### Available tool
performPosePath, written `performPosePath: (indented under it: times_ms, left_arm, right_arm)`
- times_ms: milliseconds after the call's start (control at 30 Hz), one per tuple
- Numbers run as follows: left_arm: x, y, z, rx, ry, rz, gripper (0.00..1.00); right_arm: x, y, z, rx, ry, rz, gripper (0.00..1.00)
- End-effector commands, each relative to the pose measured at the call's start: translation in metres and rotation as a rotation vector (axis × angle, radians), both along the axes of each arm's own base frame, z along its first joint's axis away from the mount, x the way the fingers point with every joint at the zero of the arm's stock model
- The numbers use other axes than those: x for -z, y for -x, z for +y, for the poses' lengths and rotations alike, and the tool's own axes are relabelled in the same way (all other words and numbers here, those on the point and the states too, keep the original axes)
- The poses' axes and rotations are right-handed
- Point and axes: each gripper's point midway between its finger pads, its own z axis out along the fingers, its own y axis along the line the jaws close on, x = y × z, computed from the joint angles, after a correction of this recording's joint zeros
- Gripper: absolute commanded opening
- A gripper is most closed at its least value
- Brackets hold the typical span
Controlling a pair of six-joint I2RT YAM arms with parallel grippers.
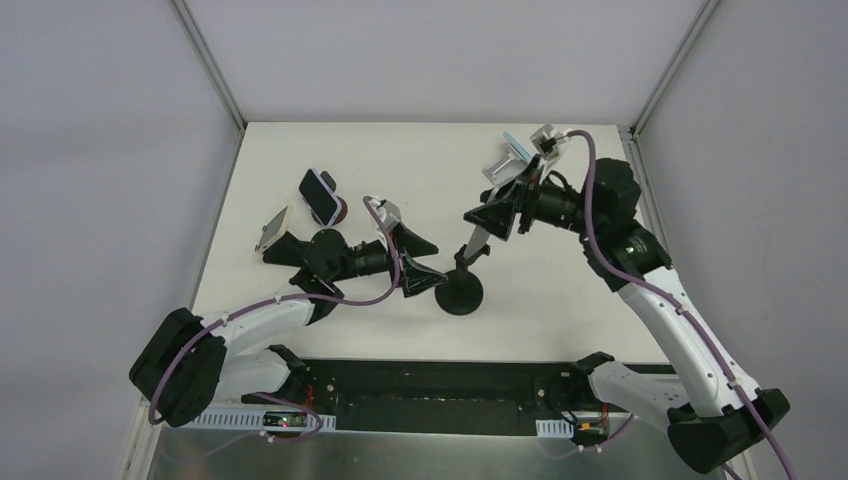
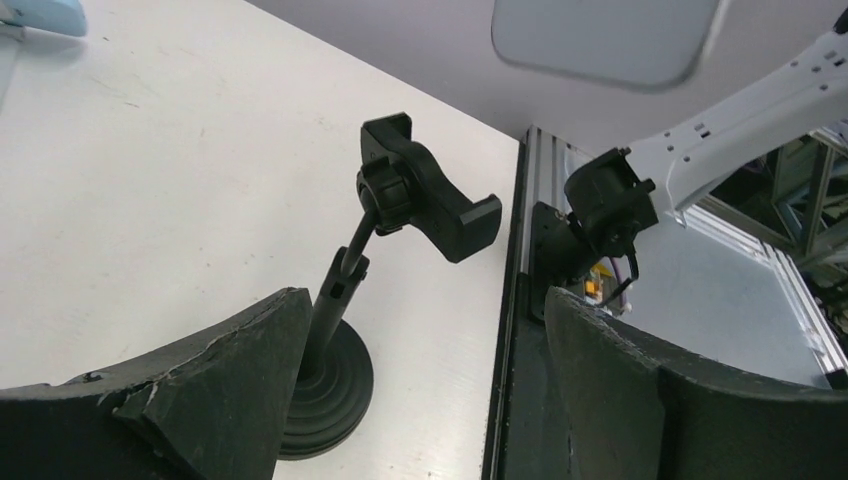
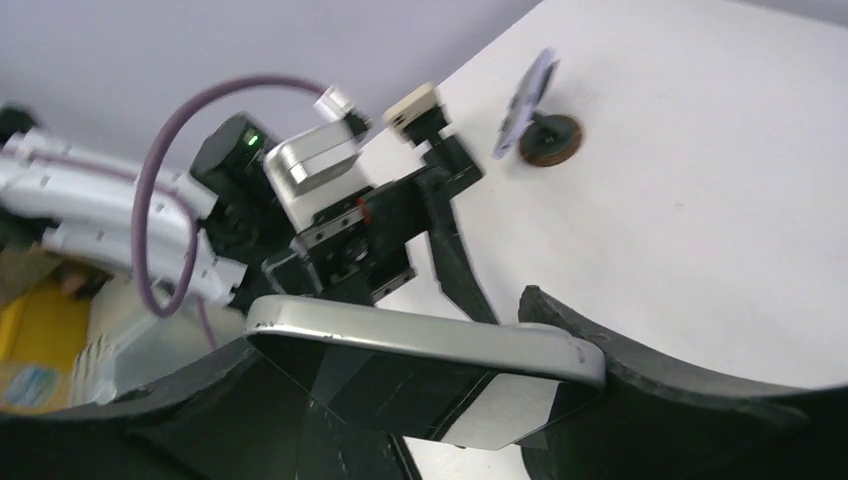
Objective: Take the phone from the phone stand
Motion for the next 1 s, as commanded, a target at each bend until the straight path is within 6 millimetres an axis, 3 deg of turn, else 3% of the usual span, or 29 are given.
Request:
performPosePath:
  times_ms: [0,133,200,400,667,800,967]
  left_arm:
    - [-0.023,-0.011,0.012,-0.090,-0.018,-0.072,0.89]
    - [-0.025,-0.025,0.028,-0.229,-0.087,-0.064,0.93]
    - [-0.023,-0.034,0.040,-0.314,-0.132,-0.058,0.96]
    - [-0.030,-0.044,0.070,-0.477,-0.225,-0.088,0.99]
    - [-0.026,-0.045,0.092,-0.567,-0.272,-0.115,0.99]
    - [-0.024,-0.045,0.097,-0.586,-0.283,-0.107,0.99]
    - [-0.023,-0.045,0.099,-0.592,-0.294,-0.117,0.99]
  right_arm:
    - [-0.031,-0.039,-0.047,0.429,0.053,0.046,0.00]
    - [0.004,-0.076,-0.109,0.804,0.241,0.148,0.00]
    - [0.038,-0.089,-0.138,0.921,0.351,0.226,0.00]
    - [0.132,-0.111,-0.176,1.030,0.482,0.433,0.00]
    - [0.213,-0.139,-0.192,1.195,0.442,0.702,0.00]
    - [0.249,-0.140,-0.186,1.200,0.467,0.827,0.00]
    - [0.273,-0.133,-0.168,1.105,0.529,0.872,0.04]
